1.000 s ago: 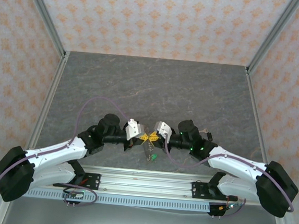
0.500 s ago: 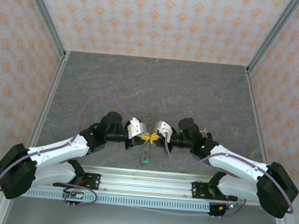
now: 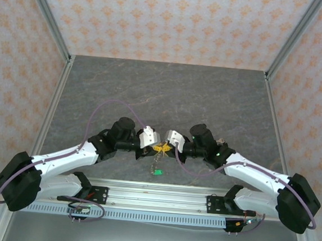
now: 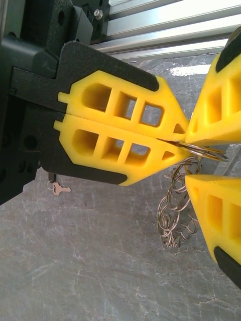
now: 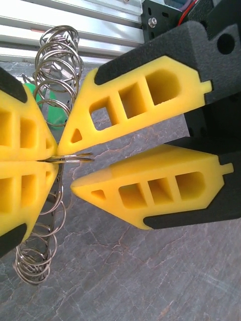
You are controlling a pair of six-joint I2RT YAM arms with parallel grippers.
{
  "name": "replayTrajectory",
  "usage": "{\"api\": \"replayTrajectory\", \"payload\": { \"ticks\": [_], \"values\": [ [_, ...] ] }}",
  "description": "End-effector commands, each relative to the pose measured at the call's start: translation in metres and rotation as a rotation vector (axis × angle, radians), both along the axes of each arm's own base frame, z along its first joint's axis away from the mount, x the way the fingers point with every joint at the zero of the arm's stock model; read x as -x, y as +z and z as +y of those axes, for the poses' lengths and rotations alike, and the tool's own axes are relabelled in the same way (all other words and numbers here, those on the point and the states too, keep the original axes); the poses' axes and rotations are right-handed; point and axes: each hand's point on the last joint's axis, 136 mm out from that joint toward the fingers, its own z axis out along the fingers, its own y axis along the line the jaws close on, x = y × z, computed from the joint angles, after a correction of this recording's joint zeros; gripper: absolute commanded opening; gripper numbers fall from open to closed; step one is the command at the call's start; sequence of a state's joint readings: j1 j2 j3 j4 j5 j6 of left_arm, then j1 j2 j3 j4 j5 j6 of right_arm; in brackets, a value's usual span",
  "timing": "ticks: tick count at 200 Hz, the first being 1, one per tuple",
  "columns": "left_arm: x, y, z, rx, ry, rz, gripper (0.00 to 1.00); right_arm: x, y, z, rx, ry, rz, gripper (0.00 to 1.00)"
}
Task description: Put the keys on the keyring
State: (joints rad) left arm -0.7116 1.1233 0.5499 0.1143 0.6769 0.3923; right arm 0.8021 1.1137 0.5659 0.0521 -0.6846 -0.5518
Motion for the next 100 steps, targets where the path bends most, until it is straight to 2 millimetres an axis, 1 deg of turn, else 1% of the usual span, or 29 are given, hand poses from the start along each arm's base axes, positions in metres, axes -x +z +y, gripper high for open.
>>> {"api": "replayTrajectory", "payload": {
  "ticks": [1,35,48,58,70,100],
  "values": [
    [0.0041,0.0020,-0.0028,-0.017,-0.042,0.003,0.21,-0.0038,0.0358,0.0129,-0.083,0.048,-0.079,0.00],
    [0.0072,-0.0010,-0.0030,-0.033,-0.064,0.013,0.12,-0.0070,0.0386,0.0147,-0.095,0.040,-0.091,0.00],
    [0.0082,-0.0022,-0.0026,-0.040,-0.068,0.018,0.12,-0.0078,0.0398,0.0150,-0.102,0.036,-0.093,0.00],
    [0.0089,-0.0022,-0.0026,-0.039,-0.071,0.019,0.04,-0.0078,0.0403,0.0151,-0.107,0.033,-0.093,0.00],
    [0.0083,-0.0028,-0.0018,-0.040,-0.066,0.015,0.00,-0.0084,0.0404,0.0144,-0.111,0.026,-0.096,0.00],
    [0.0048,-0.0043,0.0008,-0.045,-0.036,0.007,0.00,-0.0099,0.0395,0.0117,-0.117,0.007,-0.108,0.00]
  ]
}}
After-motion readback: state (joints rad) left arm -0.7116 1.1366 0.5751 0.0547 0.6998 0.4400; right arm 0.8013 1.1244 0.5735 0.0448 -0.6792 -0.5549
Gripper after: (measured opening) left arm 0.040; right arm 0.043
